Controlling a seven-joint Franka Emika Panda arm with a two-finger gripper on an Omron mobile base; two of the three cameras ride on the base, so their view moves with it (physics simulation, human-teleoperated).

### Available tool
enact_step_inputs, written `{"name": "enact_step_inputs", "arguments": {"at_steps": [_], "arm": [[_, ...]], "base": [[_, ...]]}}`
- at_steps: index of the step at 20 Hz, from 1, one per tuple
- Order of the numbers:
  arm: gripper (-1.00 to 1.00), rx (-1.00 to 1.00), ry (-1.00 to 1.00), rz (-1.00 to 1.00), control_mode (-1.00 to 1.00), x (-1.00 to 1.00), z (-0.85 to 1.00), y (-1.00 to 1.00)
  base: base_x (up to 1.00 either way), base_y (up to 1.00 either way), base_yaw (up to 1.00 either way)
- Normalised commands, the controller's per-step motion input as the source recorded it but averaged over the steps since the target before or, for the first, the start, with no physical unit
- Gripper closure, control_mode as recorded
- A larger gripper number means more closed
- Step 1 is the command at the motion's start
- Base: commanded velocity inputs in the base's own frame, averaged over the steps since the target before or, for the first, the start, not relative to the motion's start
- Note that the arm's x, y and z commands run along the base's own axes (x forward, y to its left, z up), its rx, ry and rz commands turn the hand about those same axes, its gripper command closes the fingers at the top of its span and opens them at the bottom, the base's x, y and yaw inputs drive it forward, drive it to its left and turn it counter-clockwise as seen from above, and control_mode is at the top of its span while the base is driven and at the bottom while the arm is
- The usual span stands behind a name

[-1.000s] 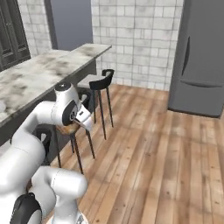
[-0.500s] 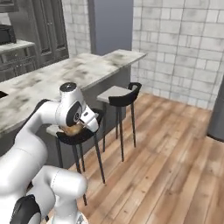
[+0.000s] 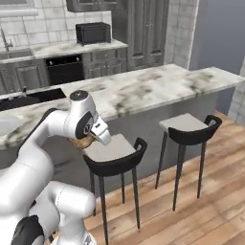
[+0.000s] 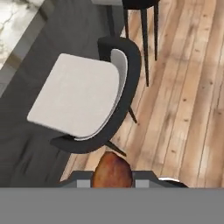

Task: Take the chicken drumsticks from the pan and place one on each plate on the dining counter.

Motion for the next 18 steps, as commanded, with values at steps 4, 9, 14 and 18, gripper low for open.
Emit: {"name": "enact_step_inputs", "arguments": {"at_steps": [4, 9, 14, 18], "arm": [[1.0, 0.0, 0.0, 0.0, 1.0, 0.0, 0.0, 0.0], [1.0, 0.0, 0.0, 0.0, 1.0, 0.0, 0.0, 0.0], [1.0, 0.0, 0.0, 0.0, 1.0, 0.0, 0.0, 0.0], [1.0, 0.0, 0.0, 0.0, 1.0, 0.0, 0.0, 0.0]], "base": [[0.63, -0.03, 0.92], [0.74, -0.01, 0.83], [0.76, 0.0, 0.78], [0.72, 0.0, 0.48]]}}
